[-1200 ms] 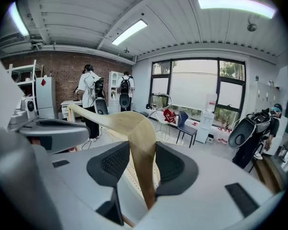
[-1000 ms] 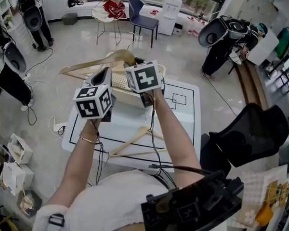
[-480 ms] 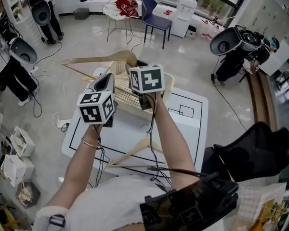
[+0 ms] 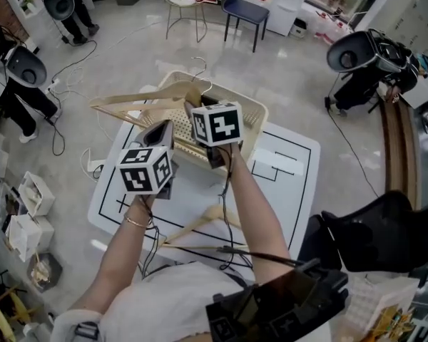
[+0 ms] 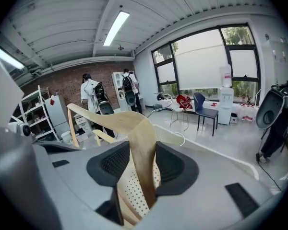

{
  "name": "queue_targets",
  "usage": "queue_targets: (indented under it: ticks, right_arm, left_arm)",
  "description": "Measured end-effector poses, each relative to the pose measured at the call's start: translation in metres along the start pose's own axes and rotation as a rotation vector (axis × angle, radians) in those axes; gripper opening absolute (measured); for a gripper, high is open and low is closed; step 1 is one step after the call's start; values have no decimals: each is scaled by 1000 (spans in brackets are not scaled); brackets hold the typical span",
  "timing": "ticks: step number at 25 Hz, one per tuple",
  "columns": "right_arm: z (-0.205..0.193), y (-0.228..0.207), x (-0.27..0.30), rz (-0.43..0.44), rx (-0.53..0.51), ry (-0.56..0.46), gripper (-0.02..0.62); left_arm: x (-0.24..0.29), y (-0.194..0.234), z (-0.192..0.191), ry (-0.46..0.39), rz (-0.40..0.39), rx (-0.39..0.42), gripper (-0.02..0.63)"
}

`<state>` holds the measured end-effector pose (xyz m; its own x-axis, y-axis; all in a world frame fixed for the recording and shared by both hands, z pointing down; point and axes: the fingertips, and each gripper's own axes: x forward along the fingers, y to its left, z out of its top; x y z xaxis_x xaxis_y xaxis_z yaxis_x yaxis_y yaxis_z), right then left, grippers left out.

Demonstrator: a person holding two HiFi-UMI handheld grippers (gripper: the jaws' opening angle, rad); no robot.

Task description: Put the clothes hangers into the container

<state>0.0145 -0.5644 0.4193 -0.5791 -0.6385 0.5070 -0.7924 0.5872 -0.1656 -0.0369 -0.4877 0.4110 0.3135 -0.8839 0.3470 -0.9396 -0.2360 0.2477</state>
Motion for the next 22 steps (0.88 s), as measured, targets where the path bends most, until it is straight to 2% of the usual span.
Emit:
queue_targets:
  ticks: [7, 11, 16, 22]
  right_arm:
    - [-34, -1, 27, 7, -37, 89, 176]
    - [-38, -5, 33, 2, -11, 94, 176]
    - [-54, -20, 38, -43, 5, 132, 176]
    - [-61, -28, 46, -40, 26, 151, 176]
  left_arm:
    - [5, 5, -37, 81, 11, -27, 0]
    - [6, 9, -41, 90, 20, -33, 0]
    - [8, 11, -48, 107, 34, -32, 0]
    - [10, 17, -55, 121, 60, -38, 0]
